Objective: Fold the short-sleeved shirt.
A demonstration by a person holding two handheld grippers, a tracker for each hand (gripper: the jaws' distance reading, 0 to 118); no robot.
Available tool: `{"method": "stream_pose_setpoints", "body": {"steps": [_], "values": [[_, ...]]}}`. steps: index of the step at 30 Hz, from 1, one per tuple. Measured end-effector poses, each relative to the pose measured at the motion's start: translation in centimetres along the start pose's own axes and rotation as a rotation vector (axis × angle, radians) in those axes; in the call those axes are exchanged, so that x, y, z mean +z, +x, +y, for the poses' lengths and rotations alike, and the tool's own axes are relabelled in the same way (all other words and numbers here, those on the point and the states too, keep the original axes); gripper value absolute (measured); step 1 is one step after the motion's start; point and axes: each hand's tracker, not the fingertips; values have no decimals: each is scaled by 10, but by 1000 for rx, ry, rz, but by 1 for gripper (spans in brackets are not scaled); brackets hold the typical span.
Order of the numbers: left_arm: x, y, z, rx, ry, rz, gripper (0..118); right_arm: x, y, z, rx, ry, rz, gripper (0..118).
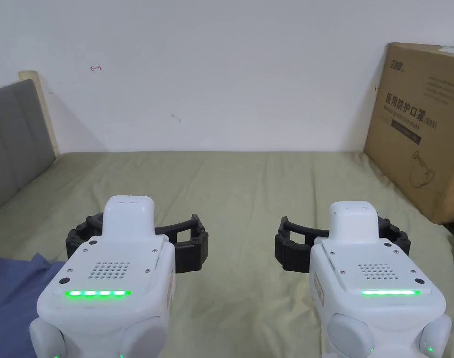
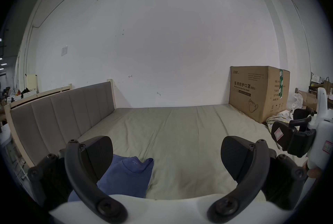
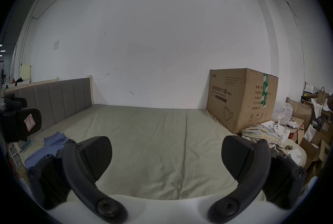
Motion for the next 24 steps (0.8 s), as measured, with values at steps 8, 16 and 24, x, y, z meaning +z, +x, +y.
{"method": "stream_pose_setpoints", "body": {"steps": [8,16,24], "values": [[0,-3,1,7,7,1,118,-2,0,-1,-9,-10,3,118],[-1,-2,-2,-11,-3,2,118,-2,-1,-2,-10,-14,7,118],[-2,-4,-2,-7,-13,3,118,-2,-2,-1,-13,-21,16,118]]}}
